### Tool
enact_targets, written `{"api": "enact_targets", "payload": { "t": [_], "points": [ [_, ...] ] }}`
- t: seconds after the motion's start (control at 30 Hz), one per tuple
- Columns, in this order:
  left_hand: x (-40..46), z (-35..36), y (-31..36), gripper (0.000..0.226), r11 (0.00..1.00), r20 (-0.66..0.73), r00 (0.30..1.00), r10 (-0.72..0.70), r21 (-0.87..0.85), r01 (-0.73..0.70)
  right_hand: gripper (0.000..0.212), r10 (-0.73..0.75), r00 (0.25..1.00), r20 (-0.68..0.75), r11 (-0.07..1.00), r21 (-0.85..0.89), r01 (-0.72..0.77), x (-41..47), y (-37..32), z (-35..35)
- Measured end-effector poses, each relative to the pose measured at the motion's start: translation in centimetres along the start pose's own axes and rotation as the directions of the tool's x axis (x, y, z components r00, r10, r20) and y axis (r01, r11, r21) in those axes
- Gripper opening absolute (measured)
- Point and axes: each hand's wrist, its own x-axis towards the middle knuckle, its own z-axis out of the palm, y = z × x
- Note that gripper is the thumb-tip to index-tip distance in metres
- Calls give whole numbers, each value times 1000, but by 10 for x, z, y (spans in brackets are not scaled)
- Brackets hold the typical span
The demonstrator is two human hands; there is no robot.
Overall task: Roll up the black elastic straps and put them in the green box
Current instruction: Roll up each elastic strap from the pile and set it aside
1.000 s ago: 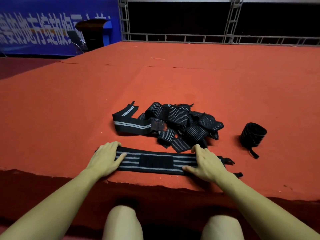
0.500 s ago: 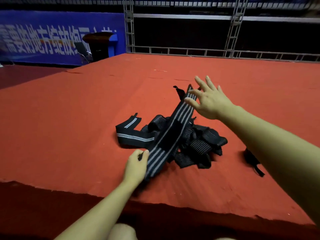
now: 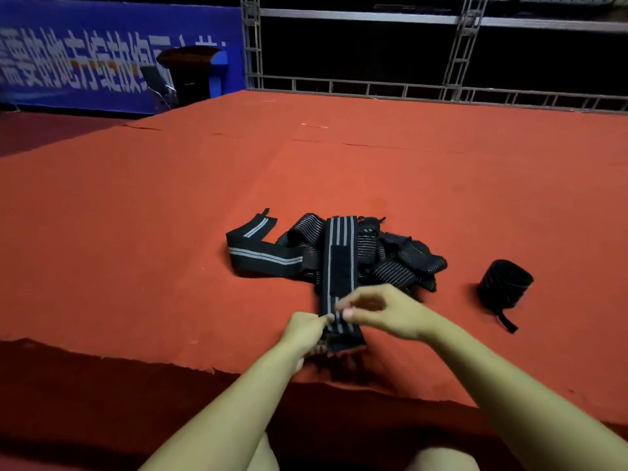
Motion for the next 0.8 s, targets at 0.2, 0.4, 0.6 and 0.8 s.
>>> {"api": "enact_targets", "payload": {
  "t": [0.2, 0.4, 0.6, 0.8],
  "points": [
    [-7, 9, 0, 21, 992, 22, 996, -85, -93, 87, 31, -132, 991, -27, 991, -1, 132, -34, 36, 35],
    [-19, 12, 10, 26, 977, 36, 999, -12, 211, 4, 12, -19, 942, -334, 984, 162, 77, -23, 63, 50],
    [-17, -9, 5, 29, 490, 39, 806, 591, 776, -397, 15, 103, 937, -335, 963, 271, -9, -7, 74, 53],
    [-4, -17, -20, 51, 129, 467, 426, 775, 543, -830, 18, 102, 912, -398, 909, 411, 77, 0, 85, 66]
  ]
}}
